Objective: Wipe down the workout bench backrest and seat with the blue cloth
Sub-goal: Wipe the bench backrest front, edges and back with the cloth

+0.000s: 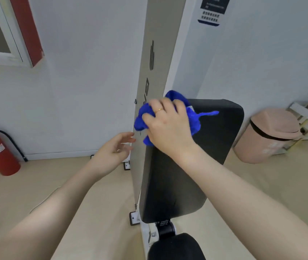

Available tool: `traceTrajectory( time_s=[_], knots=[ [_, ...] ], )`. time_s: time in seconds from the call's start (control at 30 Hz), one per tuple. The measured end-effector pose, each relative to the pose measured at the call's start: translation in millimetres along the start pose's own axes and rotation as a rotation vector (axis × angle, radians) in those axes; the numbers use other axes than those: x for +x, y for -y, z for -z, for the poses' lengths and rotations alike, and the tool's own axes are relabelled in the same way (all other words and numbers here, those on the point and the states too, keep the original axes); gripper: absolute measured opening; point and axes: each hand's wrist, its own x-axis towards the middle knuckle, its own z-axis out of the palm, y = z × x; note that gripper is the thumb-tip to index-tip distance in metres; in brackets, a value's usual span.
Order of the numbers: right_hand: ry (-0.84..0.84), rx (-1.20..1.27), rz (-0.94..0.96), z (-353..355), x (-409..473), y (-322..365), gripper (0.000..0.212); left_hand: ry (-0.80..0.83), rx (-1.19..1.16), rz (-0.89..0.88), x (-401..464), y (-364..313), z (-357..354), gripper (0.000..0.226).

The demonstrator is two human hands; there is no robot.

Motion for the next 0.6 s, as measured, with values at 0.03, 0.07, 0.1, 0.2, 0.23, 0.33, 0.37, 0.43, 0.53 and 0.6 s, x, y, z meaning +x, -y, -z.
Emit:
traceTrajectory(
  time_s=[0.03,0.07,0.1,0.2,0.23,0.33,0.37,0.43,0.53,0.6],
  knots=[
    [-0.014,0.067,-0.157,5.1,6.7,-21.0,0.017,0.036,0.031,-0.015,0.9,-6.1,-3.6,0.047],
    [0.040,0.172,-0.326,8.1,10.4,-43.6,0.016,0.066,0.076,-0.027,2.1,-11.8,-7.8,0.050],
    [0.123,0.297,-0.489,7.0,11.1,-67.3,0.016,0.084,0.118,-0.037,3.3,-17.3,-12.5,0.054],
    [0.291,0.486,-0.769,-3.5,0.0,-122.6,0.027,0.071,0.166,-0.065,8.7,-33.0,-30.7,0.067],
    [0.289,0.518,-0.802,-4.5,-0.3,-128.9,0.027,0.046,0.164,-0.071,11.8,-36.9,-36.1,0.067],
    [0.265,0.455,-0.816,0.1,8.9,-114.1,0.023,-0.066,0.155,-0.029,21.2,-42.6,-48.0,0.068],
    [0.245,0.423,-0.779,0.6,12.6,-99.8,0.020,-0.084,0.162,-0.018,21.8,-41.5,-49.1,0.068],
    [0.181,0.431,-0.661,2.8,17.3,-66.5,0.025,-0.088,0.187,-0.023,24.1,-42.6,-50.6,0.066],
    [0.064,0.461,-0.474,8.6,15.9,-30.7,0.033,-0.106,0.219,-0.034,25.0,-43.4,-50.4,0.059],
    [0.035,0.455,-0.400,3.3,9.8,-45.7,0.035,-0.115,0.208,-0.036,24.5,-41.8,-51.5,0.061]
  ],
)
